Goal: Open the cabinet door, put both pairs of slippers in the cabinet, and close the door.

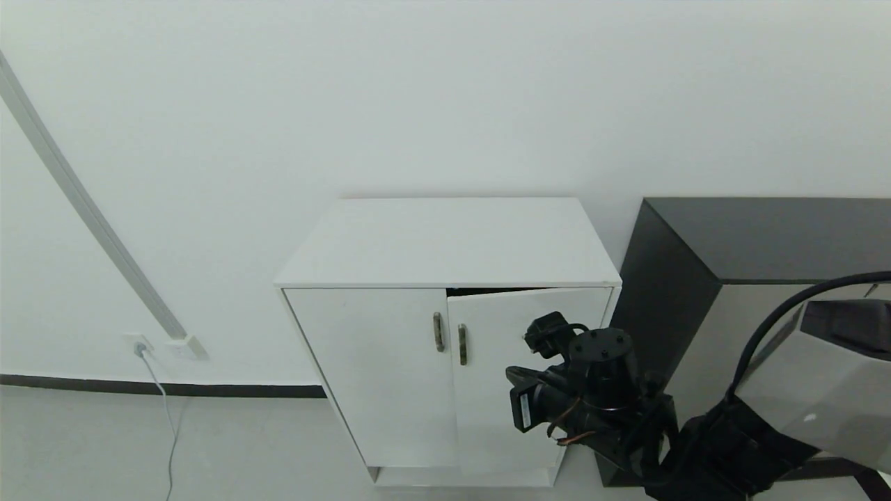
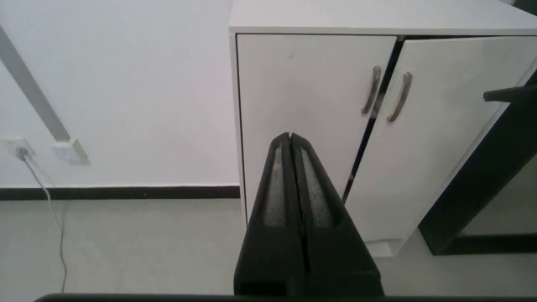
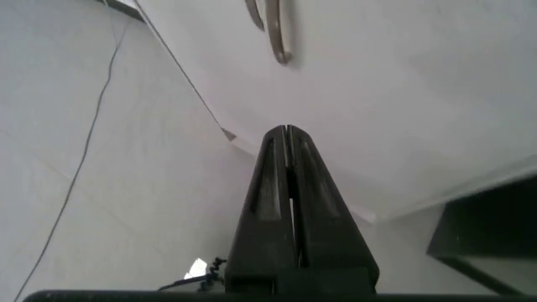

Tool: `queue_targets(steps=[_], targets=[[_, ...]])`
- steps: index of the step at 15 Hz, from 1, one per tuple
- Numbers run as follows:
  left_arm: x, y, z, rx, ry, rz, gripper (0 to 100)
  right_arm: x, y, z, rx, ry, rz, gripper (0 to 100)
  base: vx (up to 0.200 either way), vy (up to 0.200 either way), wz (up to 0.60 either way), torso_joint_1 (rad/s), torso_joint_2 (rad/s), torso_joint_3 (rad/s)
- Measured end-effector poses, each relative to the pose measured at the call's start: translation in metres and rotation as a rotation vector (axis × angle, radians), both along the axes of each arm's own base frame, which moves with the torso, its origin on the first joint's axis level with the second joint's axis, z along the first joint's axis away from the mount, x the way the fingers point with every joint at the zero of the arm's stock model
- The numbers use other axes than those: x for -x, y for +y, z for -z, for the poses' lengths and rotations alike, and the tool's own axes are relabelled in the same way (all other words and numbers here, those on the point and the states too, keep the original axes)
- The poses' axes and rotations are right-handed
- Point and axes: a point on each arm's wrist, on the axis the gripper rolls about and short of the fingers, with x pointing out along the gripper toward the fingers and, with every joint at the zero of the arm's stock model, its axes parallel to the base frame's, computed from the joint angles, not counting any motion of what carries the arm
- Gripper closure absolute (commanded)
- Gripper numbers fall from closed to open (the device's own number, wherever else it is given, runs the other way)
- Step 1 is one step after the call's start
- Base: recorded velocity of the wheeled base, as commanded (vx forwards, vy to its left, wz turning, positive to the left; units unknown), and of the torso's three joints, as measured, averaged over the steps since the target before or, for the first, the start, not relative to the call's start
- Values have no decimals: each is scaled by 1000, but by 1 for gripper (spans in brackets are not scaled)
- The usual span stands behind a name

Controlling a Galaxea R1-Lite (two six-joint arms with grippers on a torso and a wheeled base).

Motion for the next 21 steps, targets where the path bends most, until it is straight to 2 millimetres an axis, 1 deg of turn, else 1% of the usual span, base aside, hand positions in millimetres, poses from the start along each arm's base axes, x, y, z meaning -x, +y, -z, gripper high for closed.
queue_targets(steps=[3, 8, 11, 14, 18, 21], targets=[[0, 0, 0, 0, -1, 0, 100, -14, 7, 3, -11, -12, 16, 100, 0, 0, 0, 0, 0, 0], [0, 0, 0, 2, 0, -1, 100, -44, 15, 6, -40, -47, 51, 100, 0, 0, 0, 0, 0, 0], [0, 0, 0, 1, 0, -1, 100, -67, 14, 10, -38, -46, 88, 100, 0, 0, 0, 0, 0, 0], [0, 0, 0, 1, 0, -1, 100, -84, 14, 11, -26, -35, 110, 100, 0, 0, 0, 0, 0, 0], [0, 0, 0, 2, 0, -1, 100, -98, 15, 9, -29, -38, 127, 100, 0, 0, 0, 0, 0, 0], [0, 0, 0, 2, 0, -1, 100, -106, 12, 11, -27, -37, 145, 100, 0, 0, 0, 0, 0, 0]])
